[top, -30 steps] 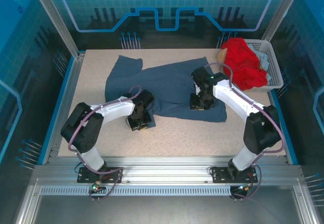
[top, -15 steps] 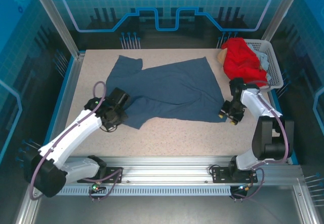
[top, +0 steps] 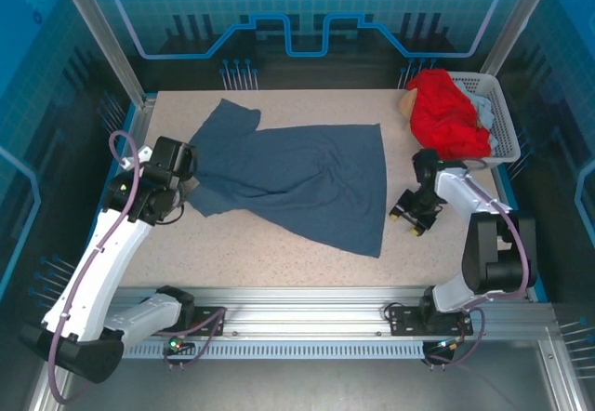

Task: Fold and stack the t-shirts

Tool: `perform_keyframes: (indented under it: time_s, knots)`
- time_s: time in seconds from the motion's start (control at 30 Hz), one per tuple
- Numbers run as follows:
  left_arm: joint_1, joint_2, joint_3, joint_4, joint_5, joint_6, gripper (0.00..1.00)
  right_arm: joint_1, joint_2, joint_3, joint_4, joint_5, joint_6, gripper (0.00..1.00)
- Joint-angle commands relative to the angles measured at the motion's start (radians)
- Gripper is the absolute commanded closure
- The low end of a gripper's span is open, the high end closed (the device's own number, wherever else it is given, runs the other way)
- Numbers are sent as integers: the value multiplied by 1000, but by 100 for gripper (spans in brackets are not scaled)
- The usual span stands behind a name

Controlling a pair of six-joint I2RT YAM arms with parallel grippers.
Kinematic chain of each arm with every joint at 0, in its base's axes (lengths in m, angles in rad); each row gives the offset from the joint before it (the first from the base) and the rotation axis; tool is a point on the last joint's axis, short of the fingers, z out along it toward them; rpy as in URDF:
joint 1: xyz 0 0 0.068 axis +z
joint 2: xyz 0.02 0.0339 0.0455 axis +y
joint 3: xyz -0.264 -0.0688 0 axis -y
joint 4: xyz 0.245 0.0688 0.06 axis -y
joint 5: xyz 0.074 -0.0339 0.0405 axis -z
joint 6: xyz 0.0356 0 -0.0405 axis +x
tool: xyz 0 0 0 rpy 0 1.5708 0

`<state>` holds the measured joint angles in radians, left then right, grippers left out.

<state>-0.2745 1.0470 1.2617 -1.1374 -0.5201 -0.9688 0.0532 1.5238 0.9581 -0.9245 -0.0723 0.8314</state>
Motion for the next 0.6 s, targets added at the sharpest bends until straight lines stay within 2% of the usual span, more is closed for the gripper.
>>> perform_keyframes:
  time_s: [0.0,0.2,0.33,0.4,0.57]
  knots:
    - [11,29,6,0,-23,36,100,107,-18,-47,-13,-50,93,54]
    - [11,24,-25,5,13,42,100,255,-77,-155,-24,-93,156,56]
    - [11,17,-42,-2,26,51,100,295,-57,-190,55,-152,140,50]
    - [10,18,-50,-2,36,53,100,318,-25,-160,55,-138,128,48]
    - [11,27,-51,4,51,64,100,366,19,-152,104,-118,152,52]
